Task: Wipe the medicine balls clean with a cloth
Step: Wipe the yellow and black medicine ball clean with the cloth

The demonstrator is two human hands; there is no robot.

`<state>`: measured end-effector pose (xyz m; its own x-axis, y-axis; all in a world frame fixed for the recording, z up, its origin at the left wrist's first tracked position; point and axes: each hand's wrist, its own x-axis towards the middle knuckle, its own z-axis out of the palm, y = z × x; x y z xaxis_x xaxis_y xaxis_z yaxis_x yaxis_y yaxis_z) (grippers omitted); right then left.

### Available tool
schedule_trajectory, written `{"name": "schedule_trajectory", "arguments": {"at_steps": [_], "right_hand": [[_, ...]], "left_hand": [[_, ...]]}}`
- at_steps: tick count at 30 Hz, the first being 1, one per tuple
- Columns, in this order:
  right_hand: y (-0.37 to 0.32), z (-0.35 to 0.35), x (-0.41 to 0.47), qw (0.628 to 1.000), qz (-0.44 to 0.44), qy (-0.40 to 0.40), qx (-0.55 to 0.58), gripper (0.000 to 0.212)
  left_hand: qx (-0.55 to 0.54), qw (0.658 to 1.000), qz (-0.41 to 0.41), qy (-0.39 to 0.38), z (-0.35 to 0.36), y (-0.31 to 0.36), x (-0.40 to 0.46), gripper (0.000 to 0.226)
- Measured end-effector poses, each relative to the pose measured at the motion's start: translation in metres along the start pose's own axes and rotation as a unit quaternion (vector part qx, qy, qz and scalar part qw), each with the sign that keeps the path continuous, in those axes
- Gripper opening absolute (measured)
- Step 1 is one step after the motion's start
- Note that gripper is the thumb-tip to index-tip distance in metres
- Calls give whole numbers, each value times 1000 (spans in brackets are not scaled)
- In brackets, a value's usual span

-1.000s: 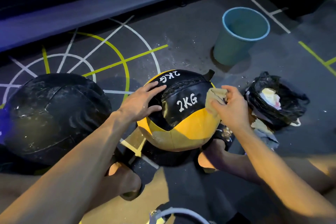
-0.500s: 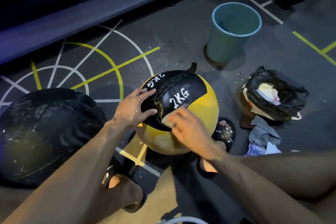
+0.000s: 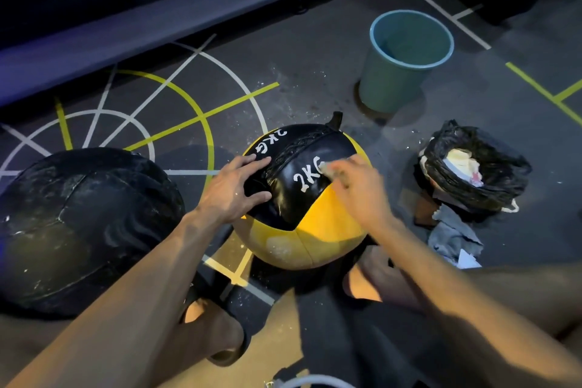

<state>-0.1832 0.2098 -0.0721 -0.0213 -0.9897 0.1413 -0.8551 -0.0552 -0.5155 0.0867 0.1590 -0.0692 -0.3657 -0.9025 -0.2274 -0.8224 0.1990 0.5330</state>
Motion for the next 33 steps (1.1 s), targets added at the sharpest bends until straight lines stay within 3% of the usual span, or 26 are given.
{"name": "schedule_trajectory", "arguments": {"at_steps": [2,3,7,9,11,13,15,17,21,26,30,33], "right_hand": [[9,-5,4,993,109,40,31,22],[-3,0,-3,992,114,38,48,22],[-62,24,-62,987,-107,-81,93,24],[-53,22,-63,982,-136,-86,96,26],[-35,16,-54,990,-89,-43,98,29],[-25,11,-54,994,-60,-20,89,31],[-22,6,-59,993,-59,-23,95,33],[-17,4,-59,993,-61,-25,95,36],[-10,2,-52,996,-20,11,90,37],[-5,-16,-12,988,45,34,141,32],[-21,-26,17,986,47,12,158,32],[-34,-21,23,983,50,-25,175,29]], "left_hand": [[0,1000,-3,-3,3,4,-4,77],[3,1000,-3,-2,3,6,-5,77],[21,1000,-5,2,0,7,-7,78],[-6,1000,12,-23,-6,5,-10,79],[-51,997,34,-56,-16,-1,-14,76],[-65,995,48,-62,-23,-5,-17,54],[-34,996,55,-53,-25,-2,-19,26],[21,998,50,-45,-21,7,-18,15],[36,998,45,-27,-14,24,-17,25],[-95,994,39,37,-30,44,-17,26],[-46,992,43,105,-56,66,-15,22],[25,993,21,111,-67,78,-24,28]]}}
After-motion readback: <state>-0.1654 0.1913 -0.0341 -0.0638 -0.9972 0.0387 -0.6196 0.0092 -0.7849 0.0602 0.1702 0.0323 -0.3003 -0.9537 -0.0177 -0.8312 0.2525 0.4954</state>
